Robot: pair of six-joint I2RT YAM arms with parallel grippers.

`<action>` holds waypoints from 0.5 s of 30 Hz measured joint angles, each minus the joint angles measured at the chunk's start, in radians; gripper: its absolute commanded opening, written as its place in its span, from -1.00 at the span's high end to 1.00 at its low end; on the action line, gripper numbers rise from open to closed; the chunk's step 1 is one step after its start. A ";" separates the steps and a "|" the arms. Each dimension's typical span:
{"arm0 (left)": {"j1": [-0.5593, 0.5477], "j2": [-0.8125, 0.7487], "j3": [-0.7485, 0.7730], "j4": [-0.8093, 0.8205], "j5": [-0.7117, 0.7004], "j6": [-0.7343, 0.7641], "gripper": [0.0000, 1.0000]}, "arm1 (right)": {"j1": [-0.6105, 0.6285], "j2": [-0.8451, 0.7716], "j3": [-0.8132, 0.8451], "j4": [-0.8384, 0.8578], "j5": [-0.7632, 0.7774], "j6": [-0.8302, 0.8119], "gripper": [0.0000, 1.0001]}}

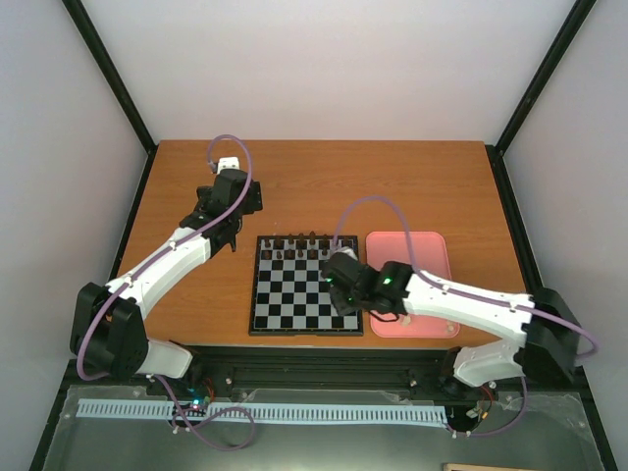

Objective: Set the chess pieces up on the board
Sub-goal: Place the chess piece on the chessboard.

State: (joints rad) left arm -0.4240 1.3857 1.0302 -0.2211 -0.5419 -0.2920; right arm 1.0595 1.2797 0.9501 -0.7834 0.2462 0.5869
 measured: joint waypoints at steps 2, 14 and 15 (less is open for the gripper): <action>0.000 0.000 0.000 -0.002 0.000 0.000 -1.00 | 0.035 0.067 0.022 0.036 -0.035 -0.034 0.94; 0.000 -0.001 0.000 -0.013 0.000 0.000 -0.99 | 0.181 0.327 0.201 0.136 -0.136 -0.125 0.94; 0.000 -0.001 0.000 -0.013 0.000 0.000 -1.00 | 0.183 0.338 0.213 0.137 -0.138 -0.127 0.94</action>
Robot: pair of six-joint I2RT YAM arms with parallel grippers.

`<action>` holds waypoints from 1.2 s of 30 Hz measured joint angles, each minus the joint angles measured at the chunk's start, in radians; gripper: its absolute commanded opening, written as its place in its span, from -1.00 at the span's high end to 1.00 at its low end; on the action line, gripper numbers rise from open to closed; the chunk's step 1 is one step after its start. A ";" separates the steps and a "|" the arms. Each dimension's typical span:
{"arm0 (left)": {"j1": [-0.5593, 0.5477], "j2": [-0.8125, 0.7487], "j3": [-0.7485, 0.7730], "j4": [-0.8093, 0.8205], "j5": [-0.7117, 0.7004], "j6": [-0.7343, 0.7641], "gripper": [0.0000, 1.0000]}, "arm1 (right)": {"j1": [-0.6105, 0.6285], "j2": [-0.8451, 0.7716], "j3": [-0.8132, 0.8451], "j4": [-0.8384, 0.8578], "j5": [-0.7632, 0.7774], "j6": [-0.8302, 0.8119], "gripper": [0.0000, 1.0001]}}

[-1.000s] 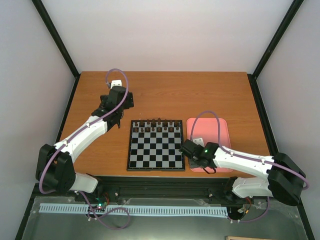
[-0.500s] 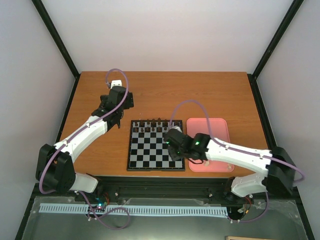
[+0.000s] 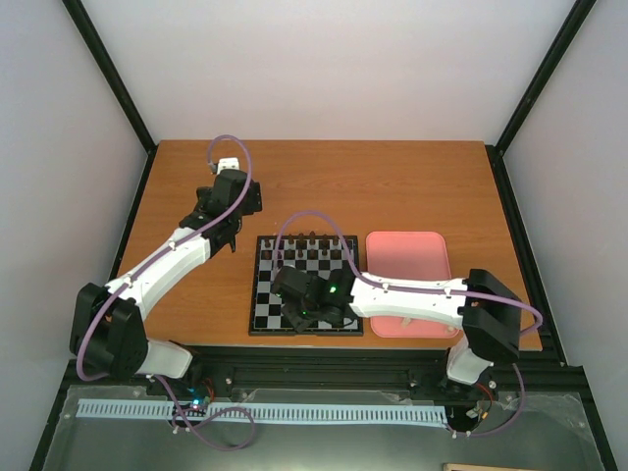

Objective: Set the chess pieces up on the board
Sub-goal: Place the chess piece on the chessboard.

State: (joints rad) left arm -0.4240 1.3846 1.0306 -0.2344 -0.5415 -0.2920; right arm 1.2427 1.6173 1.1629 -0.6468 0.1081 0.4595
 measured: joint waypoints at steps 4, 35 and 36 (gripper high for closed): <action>0.000 -0.011 0.000 -0.001 0.000 0.000 -1.00 | 0.026 0.063 0.065 -0.006 -0.006 -0.008 0.94; 0.000 -0.021 0.000 -0.001 -0.002 0.000 -0.99 | 0.052 0.109 0.045 -0.066 0.058 0.055 0.94; 0.000 -0.021 0.000 -0.001 -0.003 0.000 -0.99 | 0.052 0.109 0.044 -0.066 0.058 0.056 0.94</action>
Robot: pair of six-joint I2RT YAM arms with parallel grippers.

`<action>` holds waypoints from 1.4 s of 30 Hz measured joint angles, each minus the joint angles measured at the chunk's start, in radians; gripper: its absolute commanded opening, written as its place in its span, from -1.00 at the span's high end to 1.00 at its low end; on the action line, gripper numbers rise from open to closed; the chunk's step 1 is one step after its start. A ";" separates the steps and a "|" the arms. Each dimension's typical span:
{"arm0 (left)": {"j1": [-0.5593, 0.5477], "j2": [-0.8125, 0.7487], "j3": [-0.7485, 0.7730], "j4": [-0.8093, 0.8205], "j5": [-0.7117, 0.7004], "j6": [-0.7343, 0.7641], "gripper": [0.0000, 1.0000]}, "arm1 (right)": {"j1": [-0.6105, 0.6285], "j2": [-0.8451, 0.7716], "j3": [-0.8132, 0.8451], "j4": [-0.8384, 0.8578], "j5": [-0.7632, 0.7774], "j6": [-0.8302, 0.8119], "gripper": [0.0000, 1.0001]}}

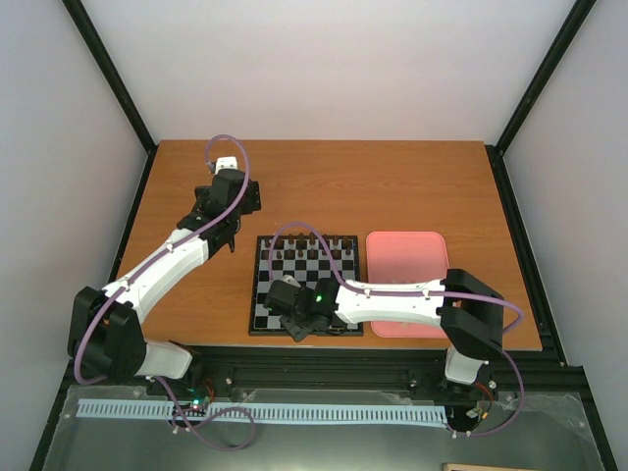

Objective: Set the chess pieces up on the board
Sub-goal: Place the chess piece on the chessboard.

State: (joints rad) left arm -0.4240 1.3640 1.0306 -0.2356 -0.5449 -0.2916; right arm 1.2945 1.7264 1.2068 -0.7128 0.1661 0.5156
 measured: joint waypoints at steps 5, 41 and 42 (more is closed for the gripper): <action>0.000 0.000 0.000 0.000 -0.002 0.000 -0.99 | -0.006 0.000 -0.005 0.009 -0.001 0.002 0.94; 0.000 0.000 0.000 0.000 -0.009 0.000 -1.00 | -0.031 0.031 -0.027 0.052 -0.015 -0.002 0.93; 0.000 0.000 0.000 0.000 -0.009 0.000 -0.99 | -0.031 0.031 -0.026 0.052 -0.016 -0.003 0.93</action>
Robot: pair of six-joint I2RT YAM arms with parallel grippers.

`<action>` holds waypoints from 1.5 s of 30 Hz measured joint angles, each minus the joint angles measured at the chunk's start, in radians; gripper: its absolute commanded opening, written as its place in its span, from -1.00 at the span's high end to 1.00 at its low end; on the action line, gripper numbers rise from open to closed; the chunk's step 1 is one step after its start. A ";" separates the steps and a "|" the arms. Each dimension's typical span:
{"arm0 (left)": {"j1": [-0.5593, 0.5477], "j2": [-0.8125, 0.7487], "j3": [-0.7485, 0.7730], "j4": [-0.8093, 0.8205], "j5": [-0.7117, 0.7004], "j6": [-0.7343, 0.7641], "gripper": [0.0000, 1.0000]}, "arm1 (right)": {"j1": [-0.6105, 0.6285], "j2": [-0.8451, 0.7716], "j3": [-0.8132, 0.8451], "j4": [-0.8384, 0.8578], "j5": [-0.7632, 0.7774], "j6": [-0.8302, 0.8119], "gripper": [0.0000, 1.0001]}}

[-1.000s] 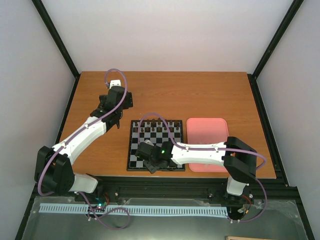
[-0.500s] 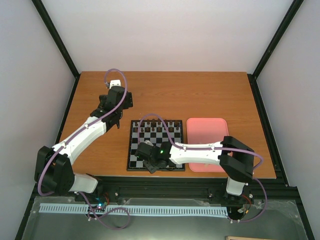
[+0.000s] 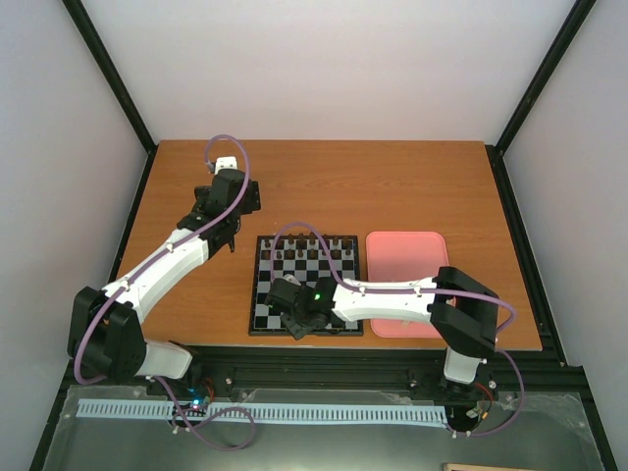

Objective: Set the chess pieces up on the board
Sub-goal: Place the chess piece on the chessboard.

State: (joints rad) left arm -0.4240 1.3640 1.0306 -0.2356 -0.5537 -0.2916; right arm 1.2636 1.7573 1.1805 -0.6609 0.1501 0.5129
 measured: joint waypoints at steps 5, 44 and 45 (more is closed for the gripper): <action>0.000 0.000 0.000 0.000 0.000 0.000 -1.00 | 0.000 0.010 0.009 0.000 0.000 -0.001 0.93; 0.000 0.000 0.000 0.000 0.000 0.000 -1.00 | -0.013 -0.369 -0.066 -0.077 0.220 0.068 -0.34; 0.000 0.000 0.000 0.000 0.000 0.000 -1.00 | -0.022 -0.394 -0.080 -0.087 0.233 0.083 -0.33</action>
State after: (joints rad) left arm -0.4240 1.3640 1.0306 -0.2356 -0.5541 -0.2916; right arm 1.2415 1.3632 1.1004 -0.7483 0.3832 0.5961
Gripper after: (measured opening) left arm 0.997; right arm 0.672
